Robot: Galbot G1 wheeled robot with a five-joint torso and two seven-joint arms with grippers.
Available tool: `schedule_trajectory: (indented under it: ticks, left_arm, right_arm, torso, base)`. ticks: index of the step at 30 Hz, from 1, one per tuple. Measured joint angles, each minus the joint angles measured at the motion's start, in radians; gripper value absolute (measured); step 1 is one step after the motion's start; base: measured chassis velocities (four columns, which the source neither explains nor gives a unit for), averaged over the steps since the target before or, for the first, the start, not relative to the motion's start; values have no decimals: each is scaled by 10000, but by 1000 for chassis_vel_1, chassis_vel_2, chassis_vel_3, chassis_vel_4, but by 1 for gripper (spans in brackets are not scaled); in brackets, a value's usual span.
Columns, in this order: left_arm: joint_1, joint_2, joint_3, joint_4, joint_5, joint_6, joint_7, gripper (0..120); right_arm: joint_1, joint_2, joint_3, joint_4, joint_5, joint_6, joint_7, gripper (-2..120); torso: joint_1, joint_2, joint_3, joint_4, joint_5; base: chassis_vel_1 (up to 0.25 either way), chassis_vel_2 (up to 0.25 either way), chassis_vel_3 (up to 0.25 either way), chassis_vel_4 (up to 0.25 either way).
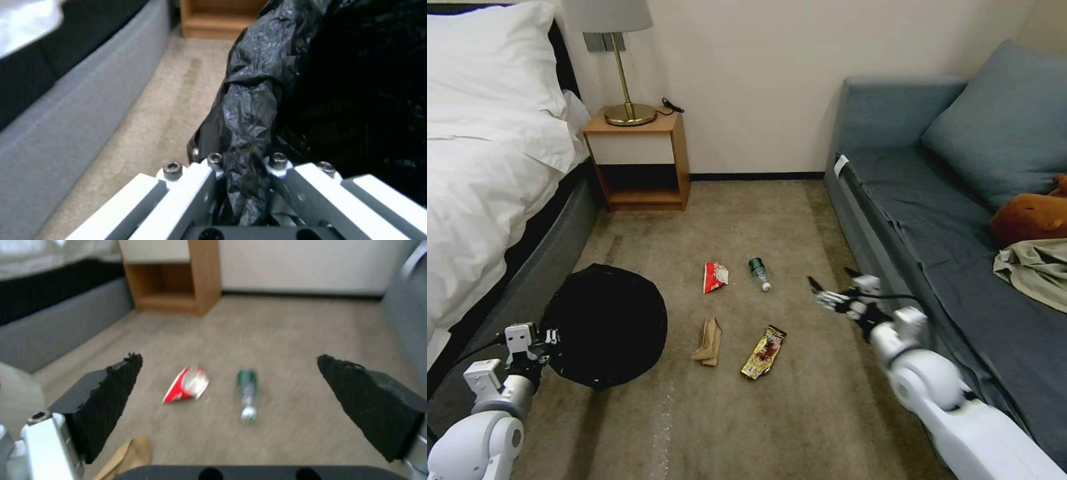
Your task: Pick up the trash bin, then pick up the garbage on the floor and place it into the trash bin.
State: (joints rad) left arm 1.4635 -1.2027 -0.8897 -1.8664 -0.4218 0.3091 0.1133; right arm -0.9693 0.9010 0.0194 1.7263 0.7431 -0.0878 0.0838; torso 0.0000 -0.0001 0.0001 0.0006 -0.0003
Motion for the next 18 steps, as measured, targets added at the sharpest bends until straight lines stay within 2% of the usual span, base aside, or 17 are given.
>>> schedule_trajectory:
  ticks: [4,10,13,14,16,17,18]
  left_arm:
    - [-395,331,399,25,176,279,2,2]
    - [-739,370,540,27,475,357,-62,2]
    - [-811,395,525,93,541,375,-77,2]
    - [-811,395,525,93,541,375,-77,2]
    - [-808,435,455,203,549,363,-75,2]
    - [-808,435,455,203,549,363,-75,2]
    - [-809,444,427,268,559,350,-75,2]
  right_arm:
    - [1307,103,-1699,-1334,1358,-422,467,100]
    - [2022,371,-2622,-2166,2227,-974,875,100]
    - [2231,358,-2875,-2499,3024,-2001,1201,100]
    - [2231,358,-2875,-2499,3024,-2001,1201,100]
    - [2382,334,-2902,-2629,3999,-2877,1839,100]
    - [2382,334,-2902,-2629,3999,-2877,1839,100]
    - [2533,356,-2929,-2662,4695,-3344,2329,100]
  torso:
    - [0,0,0,-7,3]
    - [0,0,0,-5,4]
    - [0,0,0,-6,3]
    - [0,0,0,-6,3]
    - [0,0,0,-10,4]
    - [0,0,0,-10,4]
    - [0,0,0,-11,3]
  base:
    - [0,0,0,0]
    - [0,0,0,0]
    - [0,0,0,0]
    - [0,0,0,0]
    - [0,0,0,0]
    - [0,0,0,0]
    - [0,0,0,0]
